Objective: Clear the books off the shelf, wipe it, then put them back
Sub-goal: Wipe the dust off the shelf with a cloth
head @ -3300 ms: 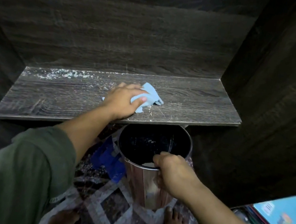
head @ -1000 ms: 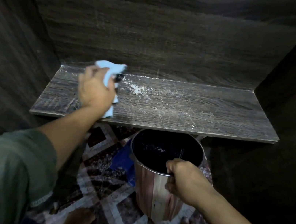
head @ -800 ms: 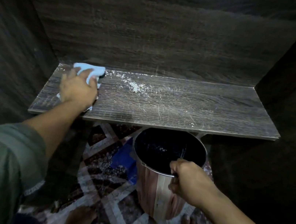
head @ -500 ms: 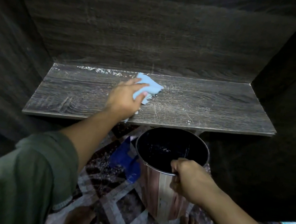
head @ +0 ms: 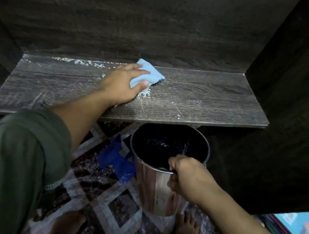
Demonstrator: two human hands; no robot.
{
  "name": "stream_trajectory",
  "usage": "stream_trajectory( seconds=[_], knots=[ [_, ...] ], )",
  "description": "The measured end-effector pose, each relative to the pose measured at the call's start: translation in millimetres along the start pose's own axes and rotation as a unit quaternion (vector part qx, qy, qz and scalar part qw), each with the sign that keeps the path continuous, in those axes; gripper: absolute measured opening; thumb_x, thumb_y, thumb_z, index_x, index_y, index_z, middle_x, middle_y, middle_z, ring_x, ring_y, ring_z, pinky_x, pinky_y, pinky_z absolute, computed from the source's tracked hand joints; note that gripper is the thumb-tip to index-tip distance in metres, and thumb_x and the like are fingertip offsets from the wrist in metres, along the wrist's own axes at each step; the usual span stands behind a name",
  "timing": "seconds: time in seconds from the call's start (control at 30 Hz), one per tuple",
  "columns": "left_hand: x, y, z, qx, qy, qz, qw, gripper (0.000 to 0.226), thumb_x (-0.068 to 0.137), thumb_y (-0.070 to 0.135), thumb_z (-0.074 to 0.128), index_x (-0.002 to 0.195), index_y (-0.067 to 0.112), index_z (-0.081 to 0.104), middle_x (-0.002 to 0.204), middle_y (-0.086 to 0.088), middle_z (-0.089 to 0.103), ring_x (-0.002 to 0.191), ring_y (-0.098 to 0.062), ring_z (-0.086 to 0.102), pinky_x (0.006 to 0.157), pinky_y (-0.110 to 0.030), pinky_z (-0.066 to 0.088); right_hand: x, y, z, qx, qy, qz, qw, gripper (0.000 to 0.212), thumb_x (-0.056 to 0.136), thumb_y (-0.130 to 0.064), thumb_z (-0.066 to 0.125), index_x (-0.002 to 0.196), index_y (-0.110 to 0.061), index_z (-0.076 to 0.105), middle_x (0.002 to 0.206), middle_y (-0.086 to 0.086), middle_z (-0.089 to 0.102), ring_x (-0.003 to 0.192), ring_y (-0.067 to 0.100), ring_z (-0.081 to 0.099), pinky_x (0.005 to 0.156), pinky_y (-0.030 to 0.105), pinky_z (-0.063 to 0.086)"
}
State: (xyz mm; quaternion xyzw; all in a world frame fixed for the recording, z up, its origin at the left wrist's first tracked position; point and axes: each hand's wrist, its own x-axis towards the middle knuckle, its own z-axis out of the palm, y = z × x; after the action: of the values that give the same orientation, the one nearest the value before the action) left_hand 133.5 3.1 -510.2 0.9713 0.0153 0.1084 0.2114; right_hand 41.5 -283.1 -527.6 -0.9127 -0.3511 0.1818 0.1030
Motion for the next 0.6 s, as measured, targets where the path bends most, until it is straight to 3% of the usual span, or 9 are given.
stream_trajectory(
  seconds=[0.1, 0.33, 0.6],
  knots=[
    [-9.8, 13.9, 3.7, -0.023, -0.004, 0.037, 0.999, 0.046, 0.086, 0.057, 0.047, 0.127, 0.041, 0.059, 0.141, 0.015, 0.049, 0.128, -0.019, 0.048, 0.108, -0.039, 0.036, -1.5, 2.5, 1.5, 0.006, -0.004, 0.010, 1.000, 0.037, 0.079, -0.017, 0.064, 0.070, -0.025, 0.029, 0.087, -0.003, 0.041, 0.090, 0.032, 0.058, 0.066, 0.031, 0.036],
    [-46.5, 46.8, 20.4, -0.049, -0.048, 0.122, 0.990, 0.042, 0.089, 0.054, 0.043, 0.124, 0.041, 0.061, 0.136, 0.018, 0.053, 0.124, -0.015, 0.050, 0.105, -0.046, 0.039, -8.2, 2.4, -2.6, 0.007, 0.008, -0.007, 1.000, 0.030, 0.078, -0.017, 0.067, 0.080, -0.024, 0.038, 0.088, -0.004, 0.042, 0.093, 0.031, 0.058, 0.067, 0.028, 0.033],
    [-87.5, 72.7, 12.4, -0.117, -0.066, 0.190, 0.973, 0.029, 0.096, 0.031, 0.051, 0.121, 0.032, 0.065, 0.130, 0.014, 0.059, 0.121, -0.008, 0.053, 0.101, -0.039, 0.043, -20.6, 5.6, -7.1, 0.014, 0.006, 0.004, 1.000, 0.034, 0.074, -0.016, 0.068, 0.072, -0.023, 0.035, 0.086, -0.003, 0.043, 0.089, 0.032, 0.059, 0.066, 0.030, 0.038]
  ],
)
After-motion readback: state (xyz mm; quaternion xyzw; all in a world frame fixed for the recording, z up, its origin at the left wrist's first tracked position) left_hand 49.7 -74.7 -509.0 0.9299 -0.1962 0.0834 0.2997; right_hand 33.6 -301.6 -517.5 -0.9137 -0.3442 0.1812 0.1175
